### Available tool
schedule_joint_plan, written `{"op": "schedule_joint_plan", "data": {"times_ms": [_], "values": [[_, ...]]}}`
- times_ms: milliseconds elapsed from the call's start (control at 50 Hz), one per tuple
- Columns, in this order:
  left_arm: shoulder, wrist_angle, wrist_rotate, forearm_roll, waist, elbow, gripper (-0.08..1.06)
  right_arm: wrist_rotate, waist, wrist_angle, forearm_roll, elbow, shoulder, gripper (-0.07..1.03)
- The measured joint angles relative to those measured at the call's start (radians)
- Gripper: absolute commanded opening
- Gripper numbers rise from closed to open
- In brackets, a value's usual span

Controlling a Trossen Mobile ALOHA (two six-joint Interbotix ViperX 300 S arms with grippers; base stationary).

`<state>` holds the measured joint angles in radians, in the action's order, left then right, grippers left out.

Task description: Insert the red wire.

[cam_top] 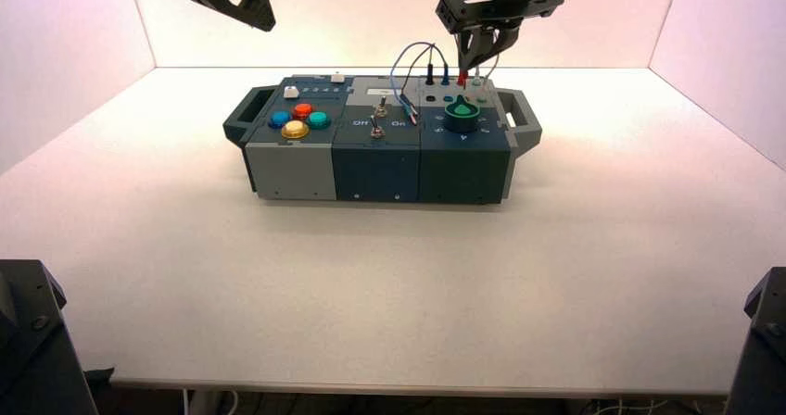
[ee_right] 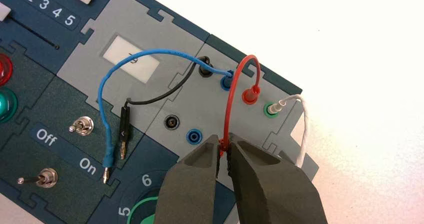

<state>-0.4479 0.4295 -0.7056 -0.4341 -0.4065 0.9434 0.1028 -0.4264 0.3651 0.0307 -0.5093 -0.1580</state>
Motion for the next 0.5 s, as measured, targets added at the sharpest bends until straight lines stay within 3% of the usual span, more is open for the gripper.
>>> {"op": "schedule_joint_plan", "data": {"times_ms": [500], "values": [[0.038,0.002,-0.002,0.0,-0.002,-0.025,-0.03,-0.008,0.0,0.002,0.0,0.0,-0.008,-0.02]]}}
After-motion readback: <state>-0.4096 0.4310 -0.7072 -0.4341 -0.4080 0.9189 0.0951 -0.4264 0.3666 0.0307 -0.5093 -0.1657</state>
